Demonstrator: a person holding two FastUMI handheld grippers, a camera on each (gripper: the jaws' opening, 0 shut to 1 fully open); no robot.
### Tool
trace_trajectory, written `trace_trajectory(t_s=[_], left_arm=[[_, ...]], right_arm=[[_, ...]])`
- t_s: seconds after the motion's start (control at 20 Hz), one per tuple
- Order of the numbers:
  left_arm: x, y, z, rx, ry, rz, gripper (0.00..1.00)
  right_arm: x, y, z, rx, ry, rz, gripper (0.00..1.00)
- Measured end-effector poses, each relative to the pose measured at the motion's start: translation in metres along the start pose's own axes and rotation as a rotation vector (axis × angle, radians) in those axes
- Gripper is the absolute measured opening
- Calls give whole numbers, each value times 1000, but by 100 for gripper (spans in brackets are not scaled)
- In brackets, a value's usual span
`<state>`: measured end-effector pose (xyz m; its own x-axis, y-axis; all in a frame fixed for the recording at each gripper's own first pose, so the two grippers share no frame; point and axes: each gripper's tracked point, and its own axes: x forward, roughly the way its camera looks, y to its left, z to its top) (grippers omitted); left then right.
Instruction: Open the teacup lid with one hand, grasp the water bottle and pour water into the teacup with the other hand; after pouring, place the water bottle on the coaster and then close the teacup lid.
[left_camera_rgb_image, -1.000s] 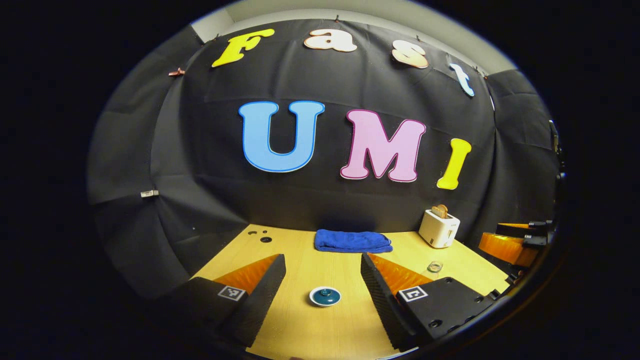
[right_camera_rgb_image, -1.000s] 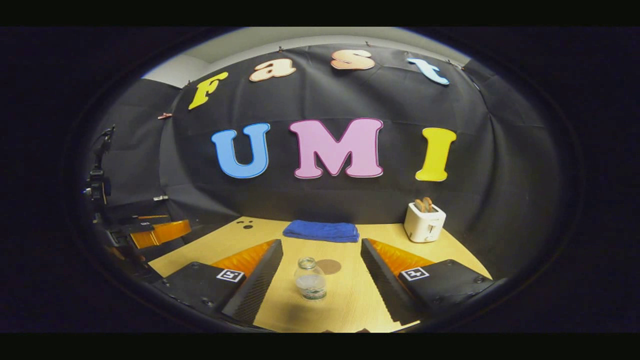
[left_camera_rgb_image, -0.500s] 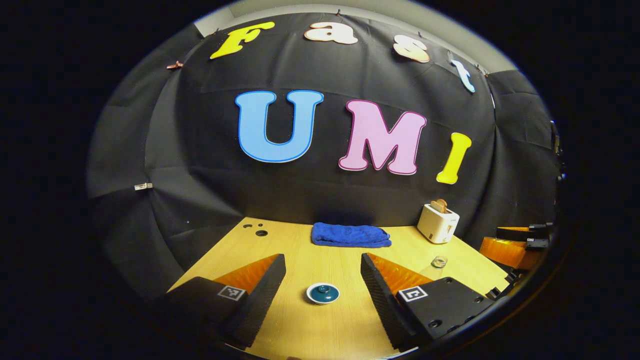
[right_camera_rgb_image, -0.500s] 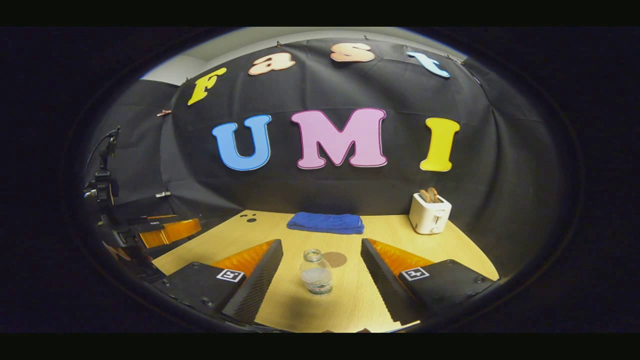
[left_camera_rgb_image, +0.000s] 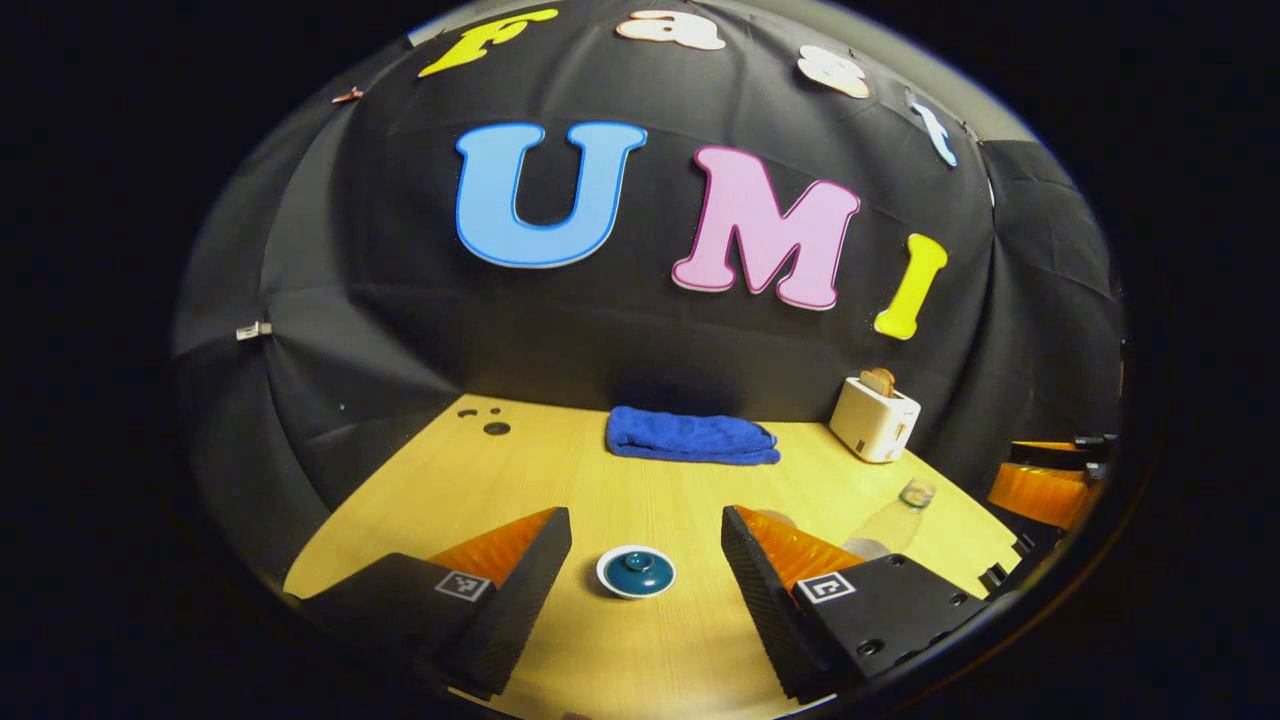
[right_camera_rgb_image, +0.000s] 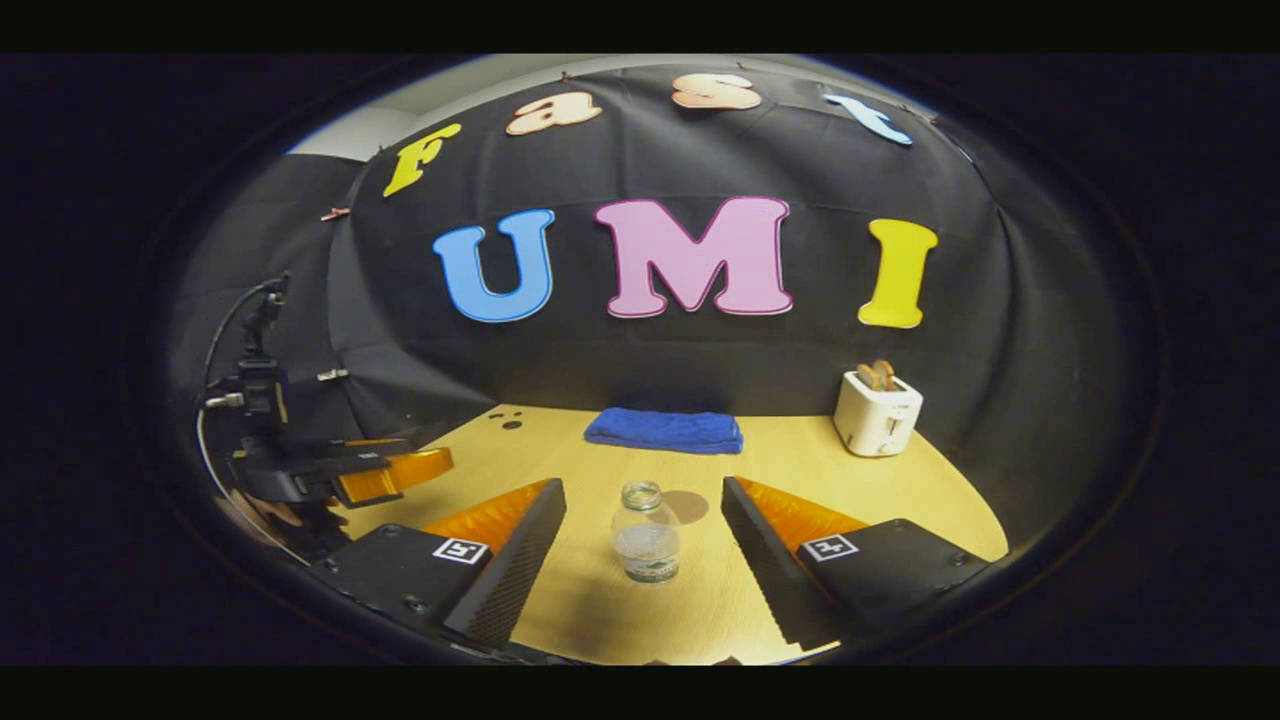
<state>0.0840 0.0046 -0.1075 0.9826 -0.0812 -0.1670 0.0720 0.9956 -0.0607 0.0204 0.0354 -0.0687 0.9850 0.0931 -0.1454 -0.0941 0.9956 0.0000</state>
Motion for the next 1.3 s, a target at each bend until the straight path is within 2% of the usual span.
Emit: trace_trajectory(t_s=[0.15, 0.2, 0.55, 1.3], left_arm=[[33, 7, -29, 54, 18, -9, 95], [44, 6, -41, 64, 30, -18, 92], [102, -1, -84, 81, 63, -47, 82], [123, 2, -103, 120, 88, -74, 55]], right_arm=[[10, -3, -24, 9, 26, -12, 98], [14, -5, -32, 11, 37, -17, 98], [28, -6, -71, 15, 91, -27, 98], [42, -5, -88, 12, 116, -36, 98]])
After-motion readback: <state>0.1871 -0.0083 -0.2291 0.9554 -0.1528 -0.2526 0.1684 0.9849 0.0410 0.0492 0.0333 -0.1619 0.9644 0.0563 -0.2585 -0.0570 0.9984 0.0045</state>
